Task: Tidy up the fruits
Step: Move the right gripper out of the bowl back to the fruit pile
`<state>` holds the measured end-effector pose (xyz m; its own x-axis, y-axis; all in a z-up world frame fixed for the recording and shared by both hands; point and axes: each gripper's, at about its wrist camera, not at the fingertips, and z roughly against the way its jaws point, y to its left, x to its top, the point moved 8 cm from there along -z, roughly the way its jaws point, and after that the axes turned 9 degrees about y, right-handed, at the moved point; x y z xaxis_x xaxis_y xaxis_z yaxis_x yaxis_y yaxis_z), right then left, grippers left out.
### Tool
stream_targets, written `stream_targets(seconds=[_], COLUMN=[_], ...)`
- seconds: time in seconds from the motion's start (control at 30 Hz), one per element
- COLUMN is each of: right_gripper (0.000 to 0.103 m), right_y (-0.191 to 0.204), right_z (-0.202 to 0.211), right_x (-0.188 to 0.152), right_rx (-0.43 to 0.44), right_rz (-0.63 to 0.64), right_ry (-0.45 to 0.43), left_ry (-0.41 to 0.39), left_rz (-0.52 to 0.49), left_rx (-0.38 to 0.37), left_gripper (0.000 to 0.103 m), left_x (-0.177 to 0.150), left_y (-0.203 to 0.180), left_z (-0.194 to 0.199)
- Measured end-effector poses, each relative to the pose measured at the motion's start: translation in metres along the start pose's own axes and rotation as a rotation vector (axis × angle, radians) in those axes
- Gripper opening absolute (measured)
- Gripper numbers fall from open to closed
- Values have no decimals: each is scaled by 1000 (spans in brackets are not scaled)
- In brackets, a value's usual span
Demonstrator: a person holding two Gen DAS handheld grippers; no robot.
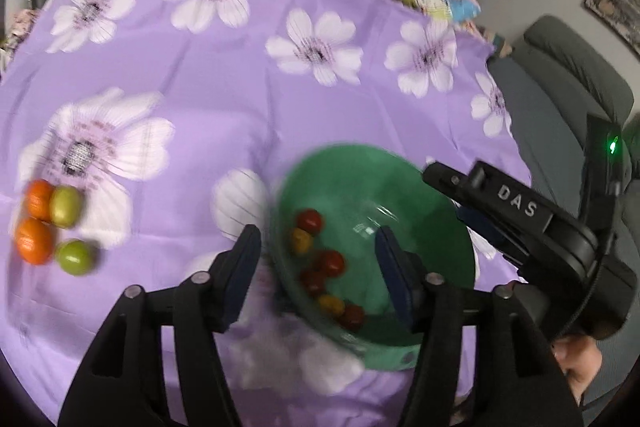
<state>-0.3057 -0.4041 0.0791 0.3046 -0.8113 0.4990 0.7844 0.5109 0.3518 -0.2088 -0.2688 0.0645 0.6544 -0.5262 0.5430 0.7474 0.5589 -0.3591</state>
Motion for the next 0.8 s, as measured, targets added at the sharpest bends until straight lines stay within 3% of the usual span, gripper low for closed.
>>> stream_targets(seconds=[0.13, 0.3, 0.47, 0.53, 0.67, 0.8], right_gripper=[80, 80, 80, 80, 80, 80], right_y=[30, 84, 140, 164, 199, 219], right_z=[7, 5, -12, -25, -51, -76], right_x=[-2, -13, -38, -54, -86, -119], right_rx=[34, 134, 203, 226, 213, 213], right_rz=[54, 145, 253, 315, 417, 492], right_ry=[-37, -35, 32, 79, 164, 255], left_ry=[-54, -107, -97, -60, 9, 40], left_rz=[46, 139, 252, 270, 277, 251], left_rx=[54, 190, 281, 270, 146, 131], left_gripper=[65, 76, 77, 75, 71, 59], left_x=[13, 25, 22, 20, 18, 16], left_y=[52, 139, 218, 232, 232, 225], left_z=[37, 70, 66, 54, 34, 26])
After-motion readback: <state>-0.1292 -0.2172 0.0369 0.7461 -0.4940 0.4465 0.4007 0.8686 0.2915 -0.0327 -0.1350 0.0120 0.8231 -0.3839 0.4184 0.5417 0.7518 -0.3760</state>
